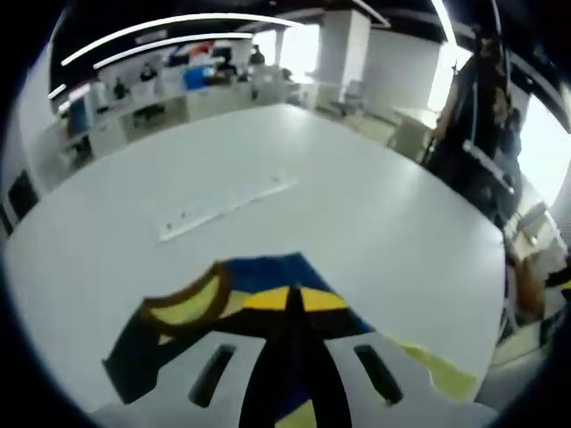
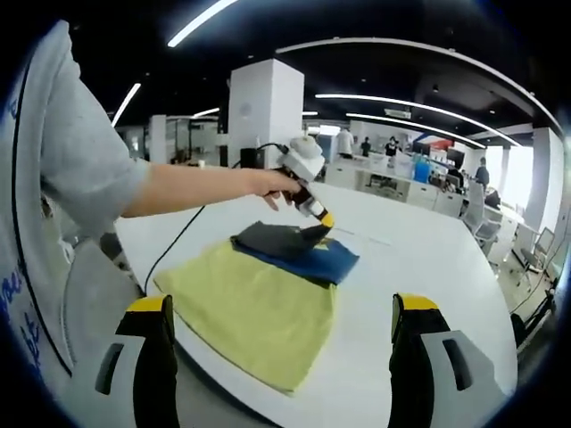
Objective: Fold the garment on the visible template until the final outline fits inside the template.
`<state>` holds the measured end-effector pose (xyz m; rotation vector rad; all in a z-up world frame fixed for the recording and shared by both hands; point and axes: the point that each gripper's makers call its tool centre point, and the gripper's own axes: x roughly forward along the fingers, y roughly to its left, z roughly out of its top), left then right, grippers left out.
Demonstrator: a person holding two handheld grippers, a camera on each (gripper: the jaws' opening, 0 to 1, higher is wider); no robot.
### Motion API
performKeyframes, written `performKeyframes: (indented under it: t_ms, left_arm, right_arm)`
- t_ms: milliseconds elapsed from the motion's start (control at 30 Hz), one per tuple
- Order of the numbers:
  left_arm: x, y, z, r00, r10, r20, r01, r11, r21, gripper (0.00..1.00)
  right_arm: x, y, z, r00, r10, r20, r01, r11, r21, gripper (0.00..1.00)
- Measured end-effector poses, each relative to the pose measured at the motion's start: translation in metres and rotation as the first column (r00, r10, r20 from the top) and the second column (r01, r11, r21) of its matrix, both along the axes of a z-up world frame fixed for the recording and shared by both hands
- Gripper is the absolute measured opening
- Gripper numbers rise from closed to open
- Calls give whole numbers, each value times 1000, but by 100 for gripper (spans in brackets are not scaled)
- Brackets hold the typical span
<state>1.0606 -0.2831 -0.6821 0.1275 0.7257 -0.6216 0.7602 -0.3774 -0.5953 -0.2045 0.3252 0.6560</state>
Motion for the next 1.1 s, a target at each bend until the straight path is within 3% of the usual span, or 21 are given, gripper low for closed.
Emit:
performKeyframes:
  t_ms: [600, 1100]
  left_arm:
    - [7, -20, -44, 997, 42, -70, -43, 999, -10, 0]
    - [13, -30, -64, 996, 32, -88, -32, 999, 2, 0]
  right_arm:
    - [7, -2, -10, 999, -8, -33, 7, 1000, -2, 100]
    - [9, -1, -23, 998, 9, -69, -11, 1000, -18, 100]
